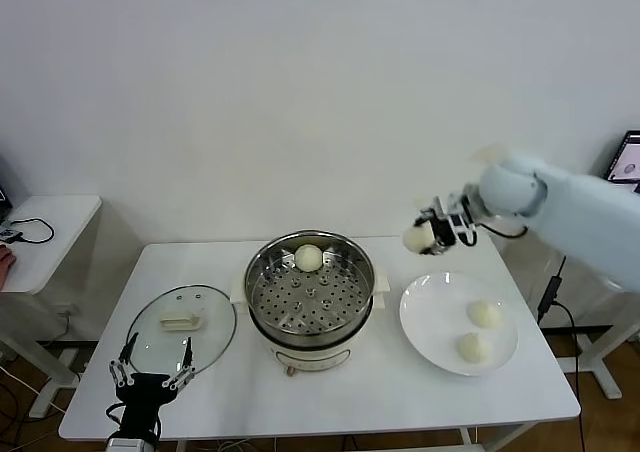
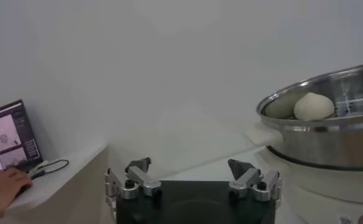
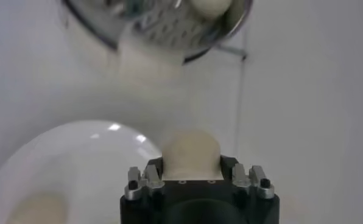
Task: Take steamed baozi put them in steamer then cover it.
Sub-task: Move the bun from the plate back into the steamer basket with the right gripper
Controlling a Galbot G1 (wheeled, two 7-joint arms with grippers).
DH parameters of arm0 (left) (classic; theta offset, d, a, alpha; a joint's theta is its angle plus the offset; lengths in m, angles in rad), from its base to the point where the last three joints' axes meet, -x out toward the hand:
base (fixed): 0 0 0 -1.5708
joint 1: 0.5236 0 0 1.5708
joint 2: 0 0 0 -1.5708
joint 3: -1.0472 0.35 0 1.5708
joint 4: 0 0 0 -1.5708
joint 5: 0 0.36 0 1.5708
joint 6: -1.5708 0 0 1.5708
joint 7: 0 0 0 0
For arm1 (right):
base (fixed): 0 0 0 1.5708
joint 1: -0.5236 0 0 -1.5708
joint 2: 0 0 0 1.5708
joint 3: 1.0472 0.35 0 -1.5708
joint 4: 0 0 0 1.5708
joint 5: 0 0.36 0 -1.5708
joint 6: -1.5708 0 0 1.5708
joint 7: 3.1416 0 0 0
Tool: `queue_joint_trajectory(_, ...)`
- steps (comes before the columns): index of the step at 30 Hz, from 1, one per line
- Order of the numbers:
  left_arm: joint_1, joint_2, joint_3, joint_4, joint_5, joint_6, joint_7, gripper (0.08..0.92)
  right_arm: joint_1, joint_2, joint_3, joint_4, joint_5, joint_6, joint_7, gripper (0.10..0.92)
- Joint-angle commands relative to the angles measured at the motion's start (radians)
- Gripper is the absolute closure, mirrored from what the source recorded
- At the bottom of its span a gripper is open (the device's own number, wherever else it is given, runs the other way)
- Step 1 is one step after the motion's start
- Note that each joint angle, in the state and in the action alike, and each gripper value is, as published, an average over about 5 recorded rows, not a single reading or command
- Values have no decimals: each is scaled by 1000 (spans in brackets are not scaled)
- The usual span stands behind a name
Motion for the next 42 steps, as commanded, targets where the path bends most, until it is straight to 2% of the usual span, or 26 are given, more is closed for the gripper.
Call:
queue_joint_trajectory(1, -3, -1, 1, -2, 1, 1, 1, 177, 221, 143, -117, 121, 266, -114, 65, 437)
queue_joint_trajectory(9, -1, -6, -10, -1, 0, -1, -1, 177, 89, 353, -99, 47, 333, -197, 165, 433)
queue_joint_trajectory(17, 2, -15, -14, -13, 3, 2, -1, 177, -49, 511, -82, -89, 287, -244, 188, 431)
queue_joint_trajectory(26, 3, -18, -14, -11, 9, 2, -1, 177, -182, 580, -52, -184, 174, -253, 201, 431)
queue_joint_trajectory(42, -4, -20, -11, -1, 9, 1, 0, 177, -202, 634, -46, -246, 140, -247, 218, 431)
